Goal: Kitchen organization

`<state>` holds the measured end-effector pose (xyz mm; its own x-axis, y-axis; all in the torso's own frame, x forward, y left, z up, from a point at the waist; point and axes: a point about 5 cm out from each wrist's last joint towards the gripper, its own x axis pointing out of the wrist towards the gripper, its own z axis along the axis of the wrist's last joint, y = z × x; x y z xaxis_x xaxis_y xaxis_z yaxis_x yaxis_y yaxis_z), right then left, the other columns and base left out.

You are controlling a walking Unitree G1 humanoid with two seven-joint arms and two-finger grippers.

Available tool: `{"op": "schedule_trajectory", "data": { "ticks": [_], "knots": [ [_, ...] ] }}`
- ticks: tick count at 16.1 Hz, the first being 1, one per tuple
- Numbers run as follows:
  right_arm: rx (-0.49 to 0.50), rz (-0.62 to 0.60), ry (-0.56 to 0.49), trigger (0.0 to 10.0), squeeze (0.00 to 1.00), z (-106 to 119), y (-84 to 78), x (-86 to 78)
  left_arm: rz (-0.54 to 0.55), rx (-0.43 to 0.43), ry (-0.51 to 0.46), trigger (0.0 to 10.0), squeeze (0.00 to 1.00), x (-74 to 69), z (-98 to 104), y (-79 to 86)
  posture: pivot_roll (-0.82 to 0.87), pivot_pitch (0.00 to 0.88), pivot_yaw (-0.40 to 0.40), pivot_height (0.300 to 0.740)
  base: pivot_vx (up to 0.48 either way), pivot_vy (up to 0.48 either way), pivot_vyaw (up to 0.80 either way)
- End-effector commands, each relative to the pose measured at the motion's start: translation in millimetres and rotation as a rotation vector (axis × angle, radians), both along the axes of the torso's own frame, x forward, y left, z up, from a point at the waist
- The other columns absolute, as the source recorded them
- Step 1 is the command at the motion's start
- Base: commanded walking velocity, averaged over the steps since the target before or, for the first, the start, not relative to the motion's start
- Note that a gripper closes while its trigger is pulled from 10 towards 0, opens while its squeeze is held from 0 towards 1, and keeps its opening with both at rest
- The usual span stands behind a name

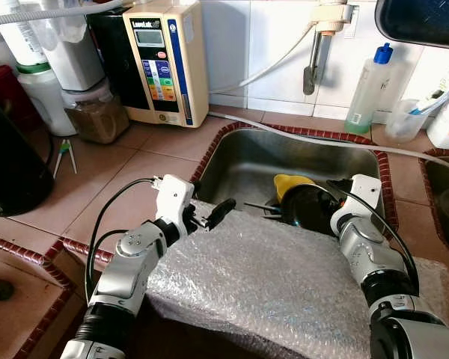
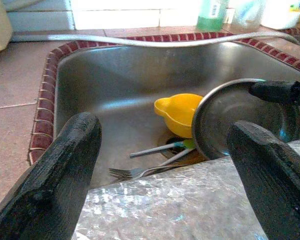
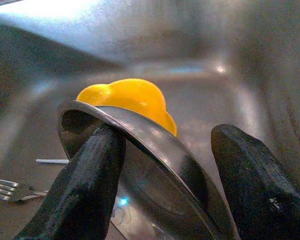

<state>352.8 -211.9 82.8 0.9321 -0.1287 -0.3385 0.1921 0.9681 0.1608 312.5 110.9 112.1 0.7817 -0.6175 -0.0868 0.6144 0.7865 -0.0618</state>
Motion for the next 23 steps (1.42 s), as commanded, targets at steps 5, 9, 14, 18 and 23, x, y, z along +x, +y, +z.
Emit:
{"op": "schedule_trajectory", "data": {
  "ticks": [5, 9, 14, 18, 23],
  "knots": [
    [0.053, 0.146, -0.126, 10.0, 1.0, 8, 26.0, 2.2, 0.057, 0.01, -0.01, 10.0, 1.0, 0.7, 0, 9.0, -0.12, 0.005, 0.098, 0.74, 0.0, 0.0, 0.0],
    [0.054, 0.27, -0.16, 10.0, 1.0, 12, 43.7, 2.1, 0.059, 0.025, -0.016, 10.0, 1.0, -0.6, -2, 8.4, -0.12, 0.003, 0.093, 0.74, 0.0, 0.0, 0.0],
    [-0.06, 0.311, -0.182, 10.0, 1.0, 13, 41.0, -0.7, 0.083, 0.03, -0.015, 10.0, 1.0, -0.2, -2, 12.6, -0.12, 0.001, 0.089, 0.74, 0.0, 0.0, 0.0],
    [-0.366, 0.404, -0.187, 10.0, 1.0, 10, 39.5, -4.3, 0.085, 0.034, -0.017, 10.0, 1.0, -0.3, -3, 11.0, -0.12, 0.001, 0.086, 0.74, 0.0, 0.0, 0.0],
    [0.113, 0.23, -0.051, 10.0, 1.0, -6, 32.2, -4.7, 0.096, 0.039, -0.014, 10.0, 1.0, 0.1, -3, 10.4, -0.12, 0.002, 0.084, 0.74, 0.0, 0.0, 0.0]
  ]
}}
